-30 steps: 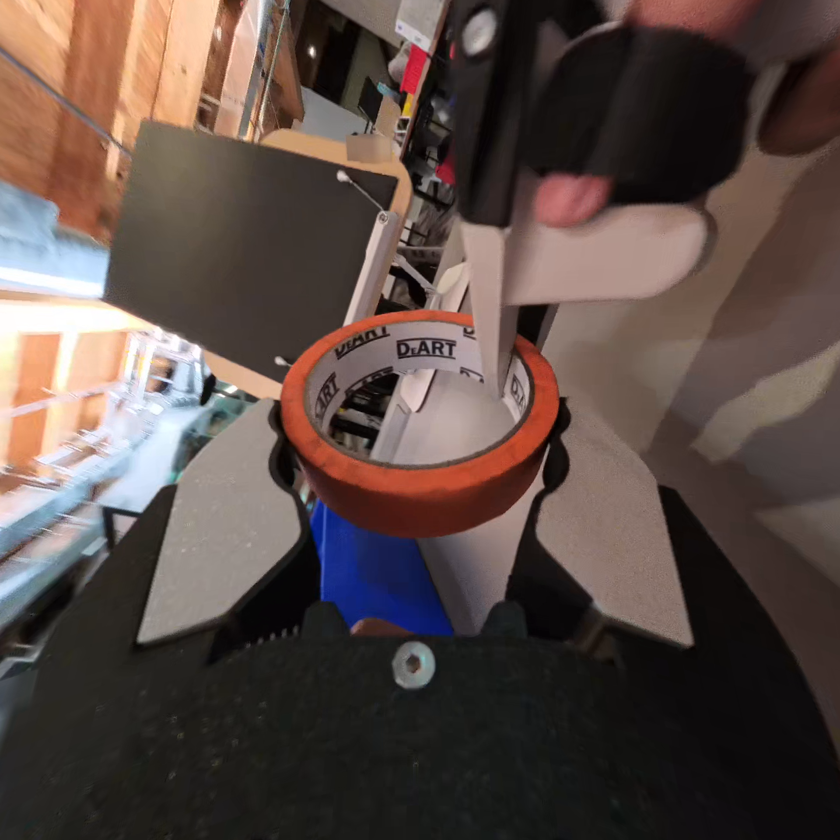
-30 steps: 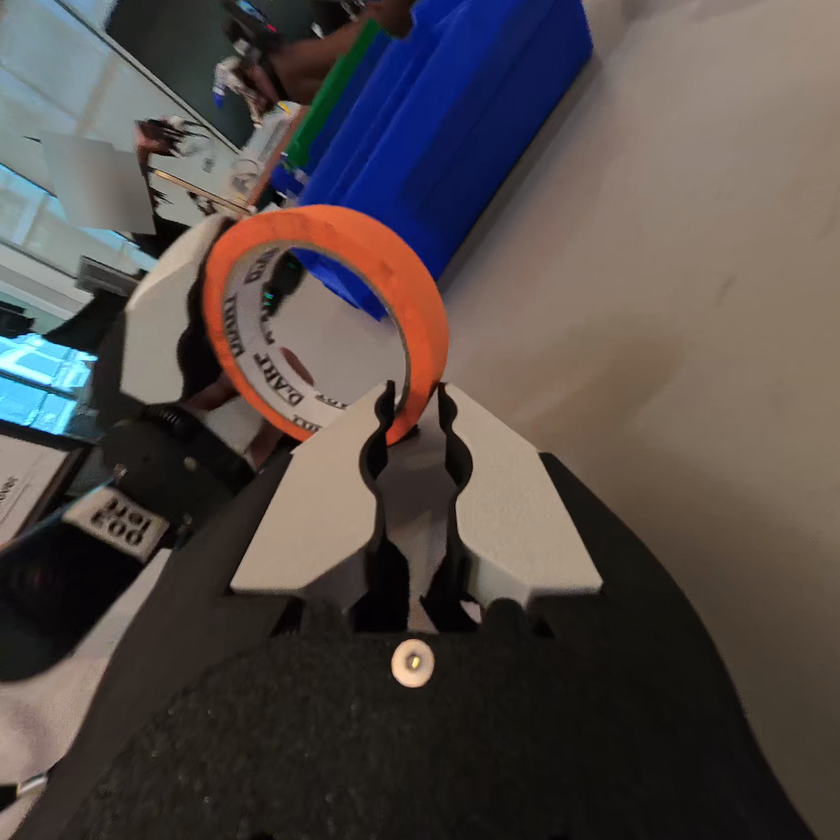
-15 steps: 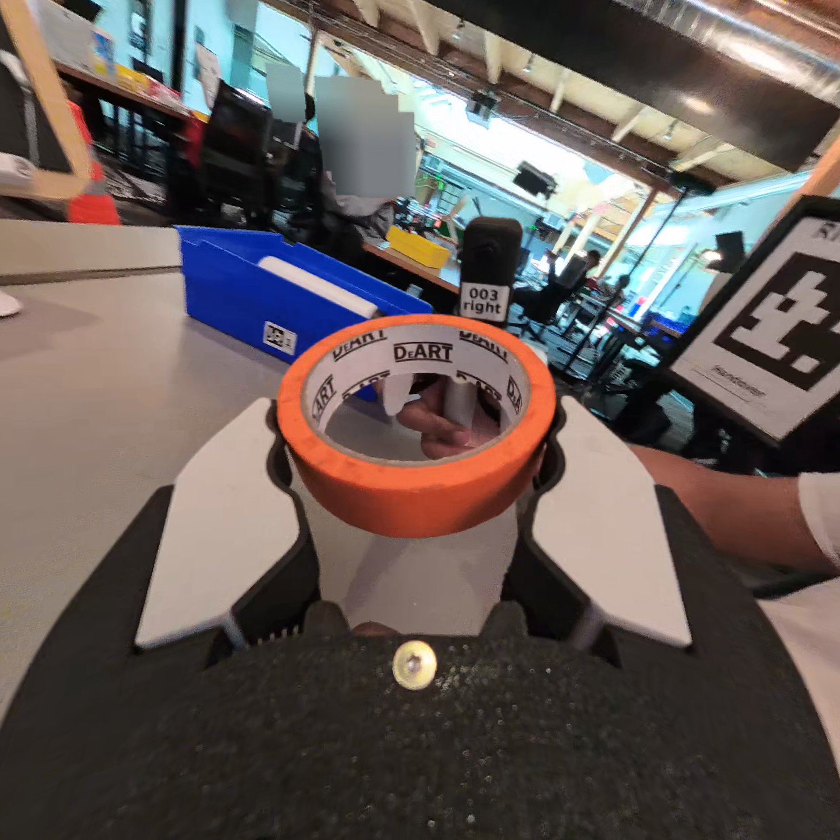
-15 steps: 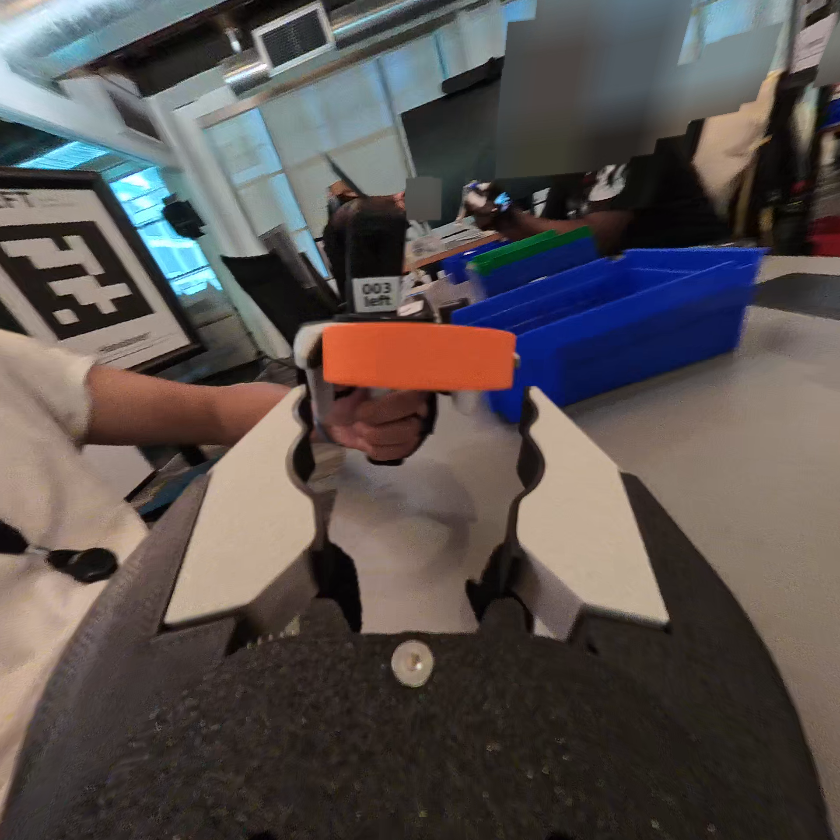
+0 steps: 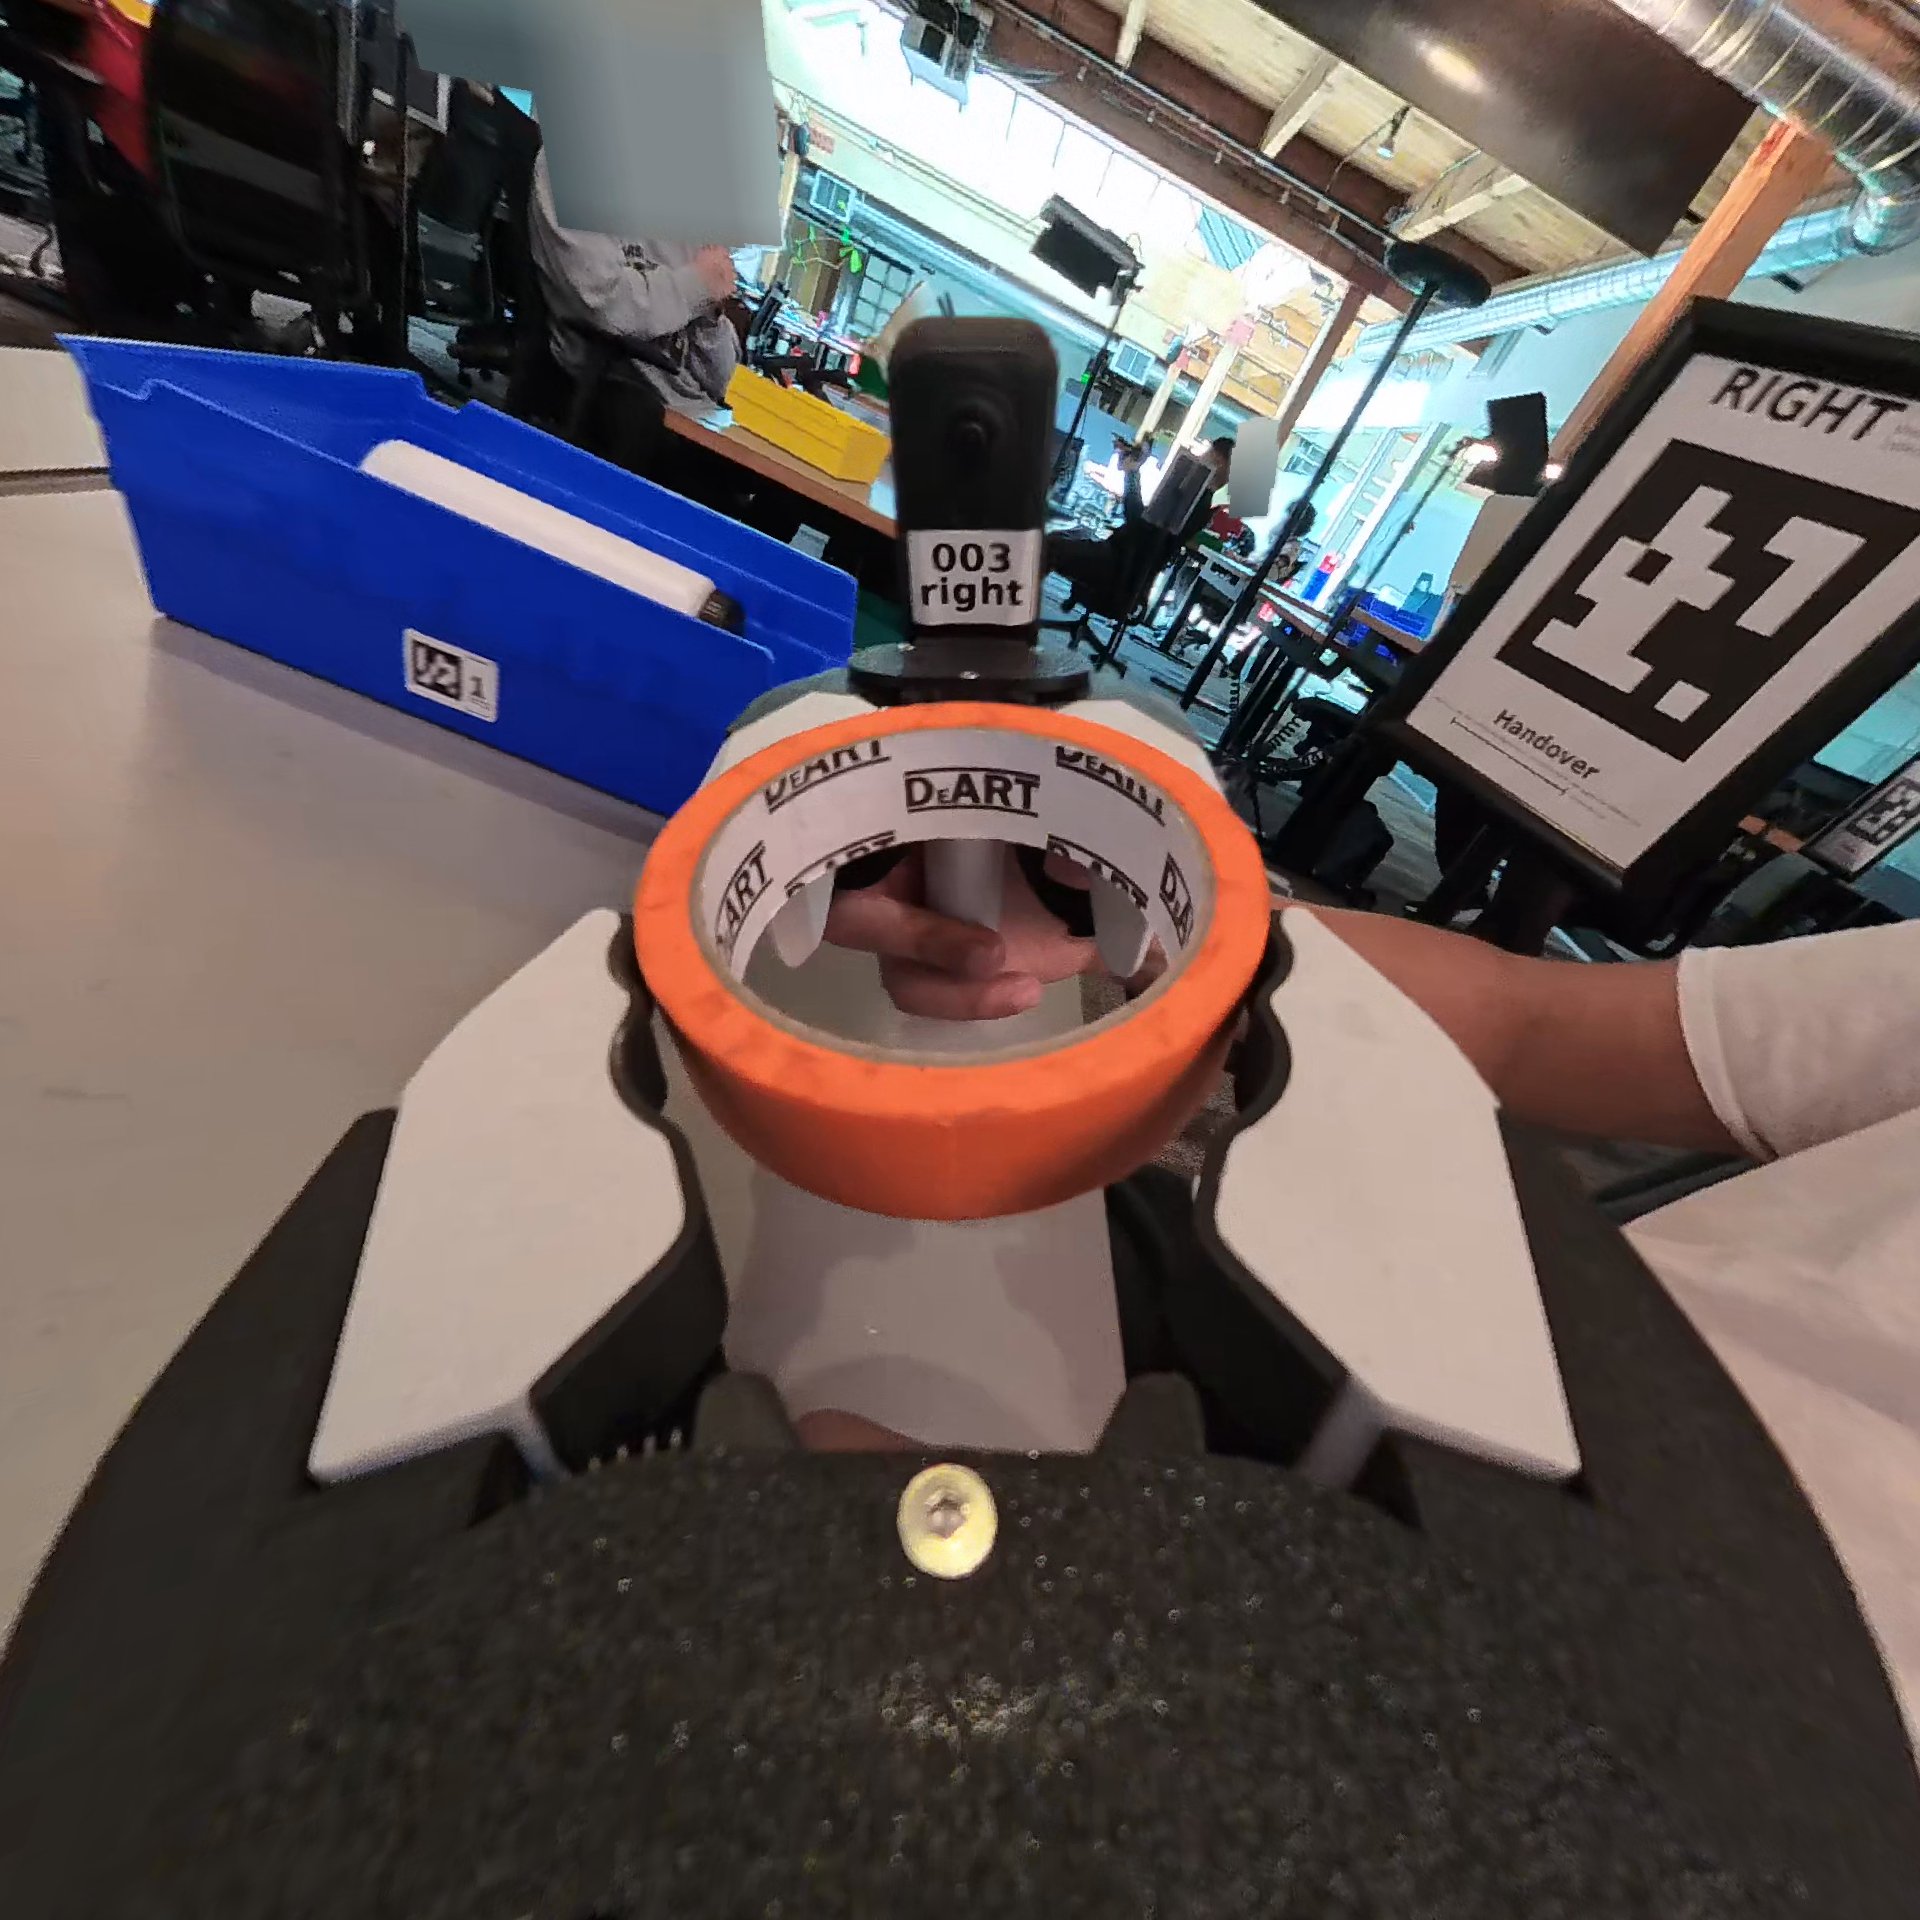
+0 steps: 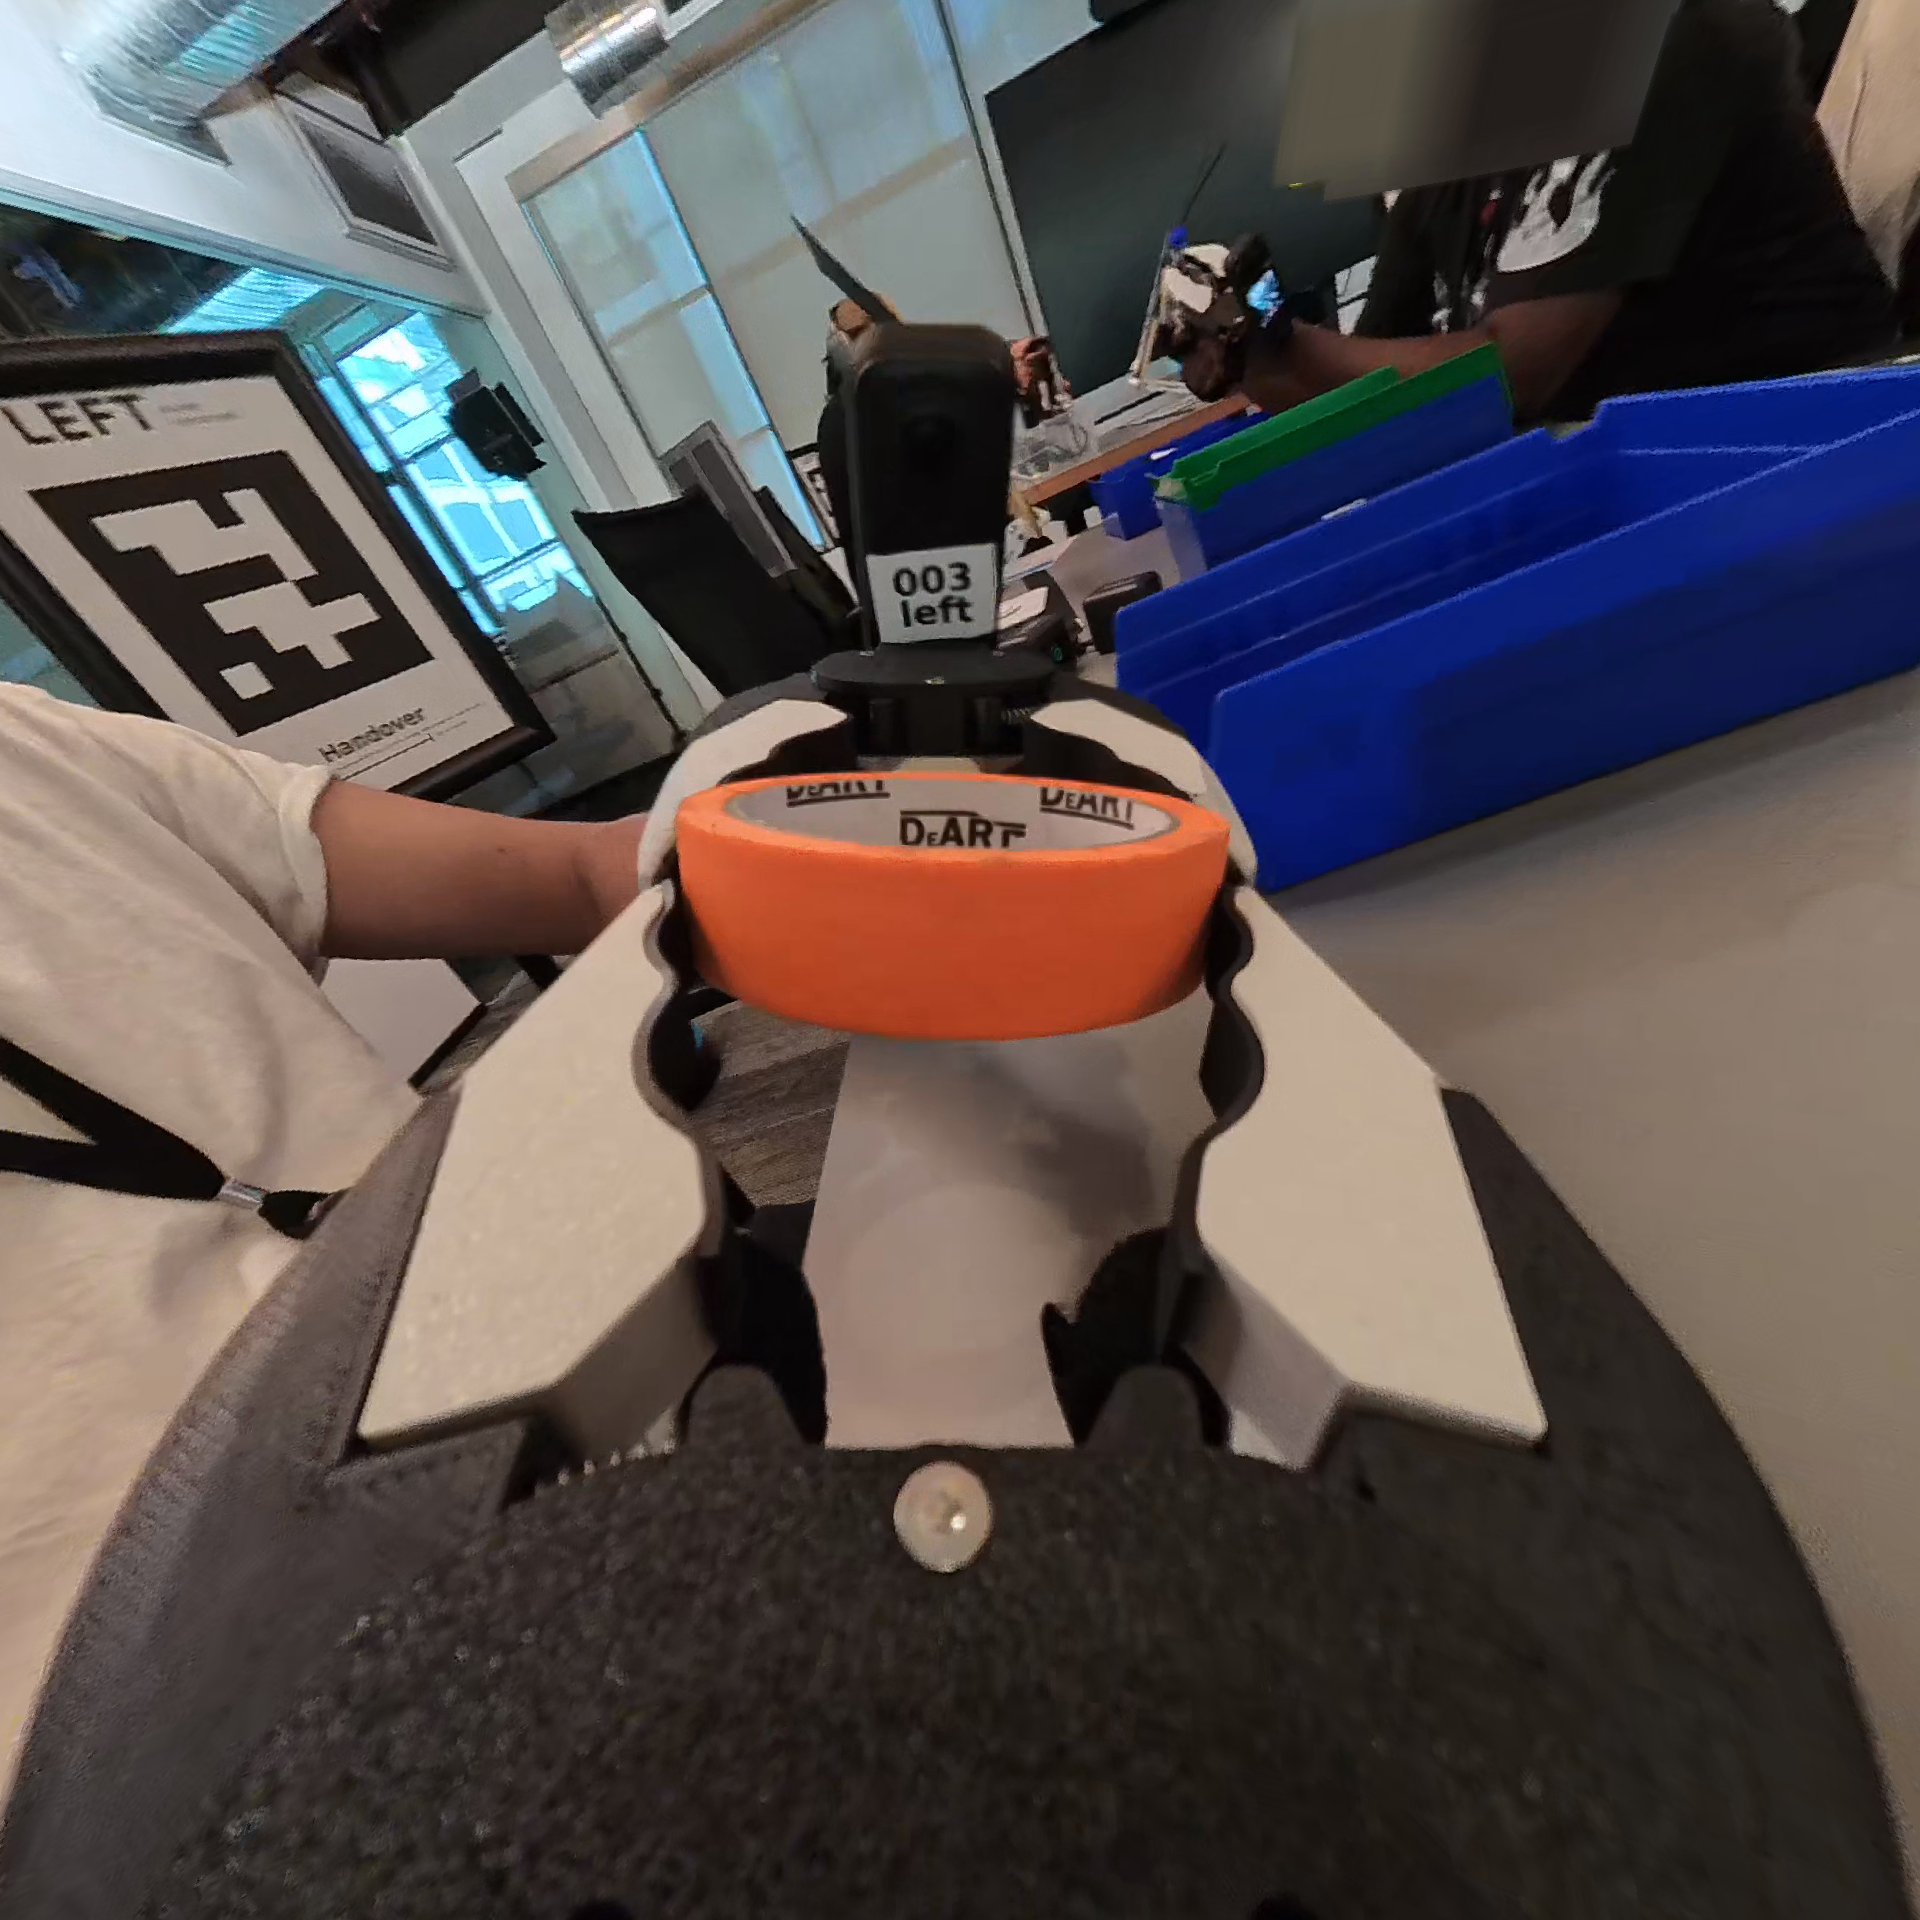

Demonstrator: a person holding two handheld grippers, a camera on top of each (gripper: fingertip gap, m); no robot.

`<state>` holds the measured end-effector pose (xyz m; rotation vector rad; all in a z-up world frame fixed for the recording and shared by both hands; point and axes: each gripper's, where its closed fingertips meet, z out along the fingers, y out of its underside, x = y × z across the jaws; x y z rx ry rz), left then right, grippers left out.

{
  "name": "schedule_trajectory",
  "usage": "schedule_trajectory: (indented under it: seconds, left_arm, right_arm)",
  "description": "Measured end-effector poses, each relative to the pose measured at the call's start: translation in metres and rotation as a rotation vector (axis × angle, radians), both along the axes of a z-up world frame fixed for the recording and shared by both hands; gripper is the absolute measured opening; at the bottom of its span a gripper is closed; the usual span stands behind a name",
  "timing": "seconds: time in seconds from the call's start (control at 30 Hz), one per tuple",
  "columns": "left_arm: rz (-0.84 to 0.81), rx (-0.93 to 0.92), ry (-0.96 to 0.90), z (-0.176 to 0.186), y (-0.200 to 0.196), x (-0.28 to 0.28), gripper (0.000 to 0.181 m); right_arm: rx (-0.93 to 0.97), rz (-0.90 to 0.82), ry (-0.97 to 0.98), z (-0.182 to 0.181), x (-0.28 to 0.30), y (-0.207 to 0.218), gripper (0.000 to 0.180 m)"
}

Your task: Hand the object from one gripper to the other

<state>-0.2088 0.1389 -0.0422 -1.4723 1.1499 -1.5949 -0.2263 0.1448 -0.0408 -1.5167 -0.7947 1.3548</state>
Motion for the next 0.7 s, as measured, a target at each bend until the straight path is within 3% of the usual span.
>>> schedule_trajectory:
  seconds: [0.1,0.2,0.3,0.4,0.47,0.6,0.7]
  left_arm:
    - [0.152,0.106,-0.006,0.003,0.026,-0.009,0.1]
    - [0.343,0.405,0.104,0.004,0.051,-0.025,0.096]
    - [0.39,0.78,0.352,-0.013,0.053,-0.031,0.092]
    - [0.381,0.983,0.463,-0.024,0.044,-0.028,0.076]
    - [0.376,1.013,0.469,-0.028,0.041,-0.025,0.071]
    - [0.336,0.968,0.395,-0.028,0.036,-0.026,0.029]
    - [0.322,0.921,0.398,-0.029,0.037,-0.026,0.028]
  right_arm:
    - [-0.04,-0.096,-0.056,-0.012,0.014,0.018,0.099]
    - [-0.226,-0.201,-0.062,-0.033,0.034,0.043,0.099]
    - [-0.425,-0.215,0.037,-0.041,0.035,0.054,0.099]
    - [-0.567,-0.126,0.119,-0.039,0.02,0.049,0.099]
    - [-0.635,-0.037,0.168,-0.036,0.01,0.04,0.099]
    - [-0.687,0.028,0.119,-0.047,0.004,0.033,0.099]
    - [-0.681,0.034,0.128,-0.048,0.004,0.034,0.099]
